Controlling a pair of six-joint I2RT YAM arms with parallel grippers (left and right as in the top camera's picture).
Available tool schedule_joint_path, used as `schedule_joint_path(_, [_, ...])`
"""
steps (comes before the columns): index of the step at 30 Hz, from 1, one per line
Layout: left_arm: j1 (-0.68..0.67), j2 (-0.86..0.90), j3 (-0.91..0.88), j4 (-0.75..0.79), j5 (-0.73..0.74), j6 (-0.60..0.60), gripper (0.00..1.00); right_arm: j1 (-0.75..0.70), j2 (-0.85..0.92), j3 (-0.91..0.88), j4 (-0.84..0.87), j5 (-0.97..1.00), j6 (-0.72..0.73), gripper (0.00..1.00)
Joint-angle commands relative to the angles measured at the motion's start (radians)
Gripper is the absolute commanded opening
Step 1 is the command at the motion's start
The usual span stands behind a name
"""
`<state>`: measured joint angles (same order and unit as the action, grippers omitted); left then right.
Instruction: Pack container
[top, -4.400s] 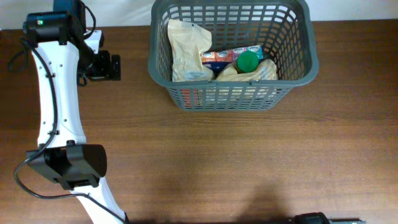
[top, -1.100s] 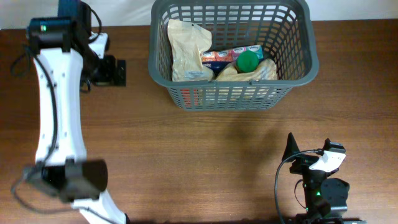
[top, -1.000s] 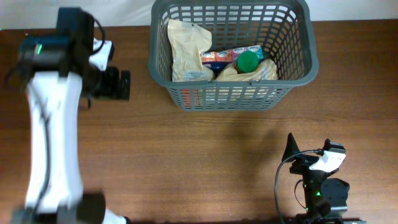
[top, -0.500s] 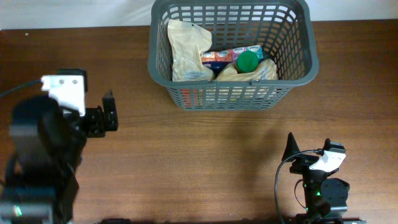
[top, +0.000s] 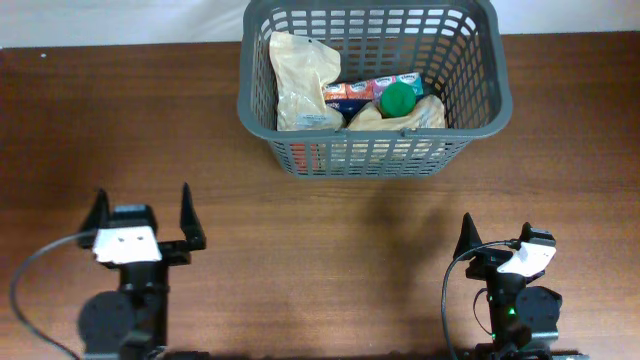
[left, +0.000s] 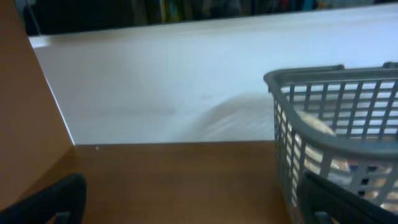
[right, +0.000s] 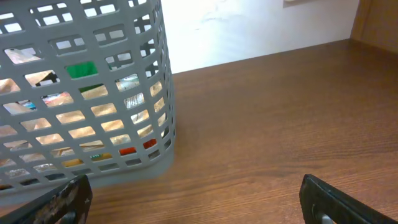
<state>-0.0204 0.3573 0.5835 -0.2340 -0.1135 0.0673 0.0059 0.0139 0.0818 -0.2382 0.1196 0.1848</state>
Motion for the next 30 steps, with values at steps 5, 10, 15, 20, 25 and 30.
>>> schedule_joint_path(5, [0.002,-0.153,-0.235,0.106,-0.011,0.016,0.99,-0.007,-0.010,-0.007,-0.004,0.013,0.008,0.99])
schedule_joint_path(10, [0.002,-0.202,-0.325,0.107,-0.011,0.016,0.99,-0.007,-0.010,-0.007,-0.004,0.013,0.008,0.99])
schedule_joint_path(15, [0.002,-0.235,-0.393,0.122,-0.011,0.016,0.99,-0.007,-0.010,-0.007,-0.004,0.013,0.008,0.99])
schedule_joint_path(20, [0.002,-0.272,-0.460,0.138,-0.011,0.016,0.99,-0.007,-0.010,-0.007,-0.004,0.013,0.008,0.99])
schedule_joint_path(25, [0.002,-0.329,-0.542,0.137,-0.011,0.016,0.99,-0.007,-0.010,-0.007,-0.004,0.013,0.008,0.99])
schedule_joint_path(30, [0.002,-0.352,-0.575,0.173,-0.019,0.016,0.99,-0.007,-0.010,-0.007,-0.004,0.013,0.008,0.99])
